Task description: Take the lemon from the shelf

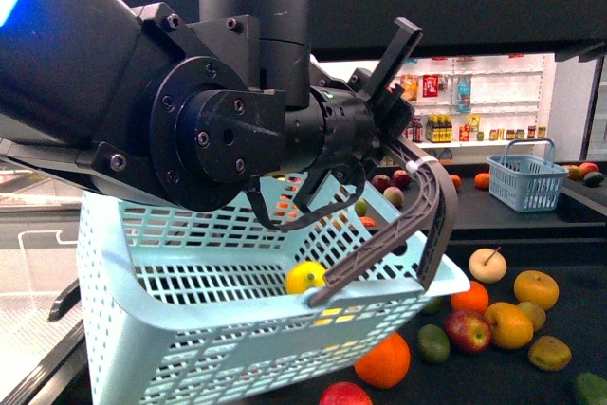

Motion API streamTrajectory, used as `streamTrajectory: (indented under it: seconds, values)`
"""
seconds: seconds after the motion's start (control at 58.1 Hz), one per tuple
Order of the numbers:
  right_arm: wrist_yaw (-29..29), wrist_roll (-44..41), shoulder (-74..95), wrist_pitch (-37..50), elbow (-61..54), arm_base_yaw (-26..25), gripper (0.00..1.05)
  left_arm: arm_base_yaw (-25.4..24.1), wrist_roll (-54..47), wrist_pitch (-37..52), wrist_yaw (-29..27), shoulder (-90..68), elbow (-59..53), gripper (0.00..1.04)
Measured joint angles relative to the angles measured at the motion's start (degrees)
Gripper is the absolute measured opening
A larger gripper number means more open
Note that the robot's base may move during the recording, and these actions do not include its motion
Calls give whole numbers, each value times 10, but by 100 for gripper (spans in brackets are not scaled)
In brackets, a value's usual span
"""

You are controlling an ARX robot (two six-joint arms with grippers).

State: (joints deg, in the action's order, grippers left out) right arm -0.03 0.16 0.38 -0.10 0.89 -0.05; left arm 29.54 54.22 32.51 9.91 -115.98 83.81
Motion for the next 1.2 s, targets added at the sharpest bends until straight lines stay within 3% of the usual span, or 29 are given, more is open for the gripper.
streamTrajectory:
  seconds: [0.224,0.327,0.413,0.62,0.929,1.205]
  values:
    - [0,0,0,0,0,0,97,-36,75,84,-110,10,-41,10]
    - [0,0,0,0,0,0,97,-74,133,144,-178,29,-72,10]
    - [0,0,0,0,0,0,97,-106,165,165,-204,43,-80,10]
    - [0,0,0,0,0,0,97,-185,204,182,-212,67,-87,9]
    - [0,0,0,0,0,0,97,-310,276,236,-133,72,-137,9]
    - [0,0,0,0,0,0,97,-367,293,315,-130,28,-140,9]
